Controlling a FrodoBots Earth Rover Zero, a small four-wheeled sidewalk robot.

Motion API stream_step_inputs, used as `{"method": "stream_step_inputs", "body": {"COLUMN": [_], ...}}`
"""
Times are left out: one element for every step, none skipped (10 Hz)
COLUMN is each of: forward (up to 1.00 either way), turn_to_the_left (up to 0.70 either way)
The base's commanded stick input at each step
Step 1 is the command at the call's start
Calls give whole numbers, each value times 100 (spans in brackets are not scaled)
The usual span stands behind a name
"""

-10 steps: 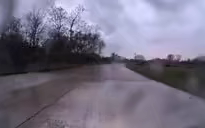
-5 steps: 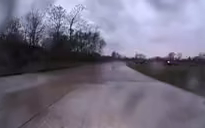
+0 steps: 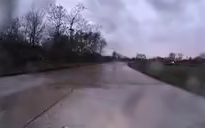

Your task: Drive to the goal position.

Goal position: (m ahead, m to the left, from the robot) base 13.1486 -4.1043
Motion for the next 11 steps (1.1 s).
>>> {"method": "stream_step_inputs", "body": {"forward": [70, 70, 70, 70, 70, 70, 70, 70, 70, 70, 70], "turn_to_the_left": [0, 0, 0, 0, 0, 0, 0, 0, 0, 0, 0]}}
